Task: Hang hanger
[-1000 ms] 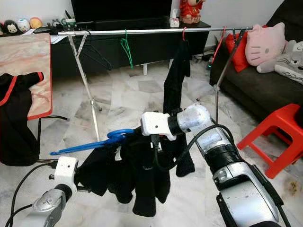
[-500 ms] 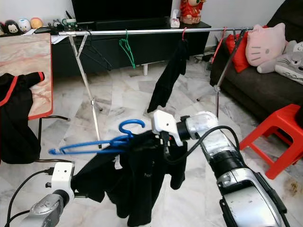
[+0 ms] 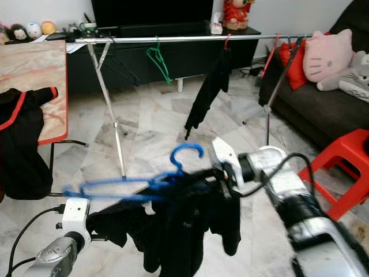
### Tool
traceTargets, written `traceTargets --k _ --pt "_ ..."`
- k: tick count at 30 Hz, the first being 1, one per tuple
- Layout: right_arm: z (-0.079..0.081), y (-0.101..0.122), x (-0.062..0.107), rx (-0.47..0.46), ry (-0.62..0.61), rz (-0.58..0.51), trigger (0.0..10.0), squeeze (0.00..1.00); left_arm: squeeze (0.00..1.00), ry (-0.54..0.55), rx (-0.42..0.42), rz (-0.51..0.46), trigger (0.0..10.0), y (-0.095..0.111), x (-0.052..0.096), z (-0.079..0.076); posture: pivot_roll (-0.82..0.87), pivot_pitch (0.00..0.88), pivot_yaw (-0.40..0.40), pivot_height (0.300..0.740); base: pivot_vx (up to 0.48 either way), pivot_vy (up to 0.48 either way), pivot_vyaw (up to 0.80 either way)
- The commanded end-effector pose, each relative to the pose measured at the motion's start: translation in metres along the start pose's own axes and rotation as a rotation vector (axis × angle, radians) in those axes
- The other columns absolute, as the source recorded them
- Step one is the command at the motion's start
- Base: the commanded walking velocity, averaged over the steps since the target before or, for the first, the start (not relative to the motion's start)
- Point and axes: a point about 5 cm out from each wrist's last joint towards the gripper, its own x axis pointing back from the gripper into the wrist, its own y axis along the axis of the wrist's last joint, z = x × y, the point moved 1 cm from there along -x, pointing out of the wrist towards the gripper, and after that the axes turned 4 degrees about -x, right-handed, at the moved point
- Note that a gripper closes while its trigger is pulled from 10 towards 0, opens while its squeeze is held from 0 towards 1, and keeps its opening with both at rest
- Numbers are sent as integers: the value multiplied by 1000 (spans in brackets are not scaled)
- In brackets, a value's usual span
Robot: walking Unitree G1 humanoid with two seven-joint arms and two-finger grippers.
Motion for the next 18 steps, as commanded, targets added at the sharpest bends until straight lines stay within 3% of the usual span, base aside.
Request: traceTargets --k 1,8,14,18 --pt "2 3 16 42 -22 46 0 0 0 95 -11 89 0 -18 6 23 -40 0 -29 732 0 0 0" --pt "0 -13 23 56 -40 205 0 0 0 99 -13 90 0 -18 6 24 -42 0 -28 732 0 0 0" --pt "-8 -30 28 148 -123 454 0 0 0 97 -25 96 0 -17 6 24 -43 0 -25 732 0 0 0" --pt "-15 -31 28 203 -195 517 0 0 0 94 -24 98 0 -18 7 23 -43 0 -25 732 0 0 0"
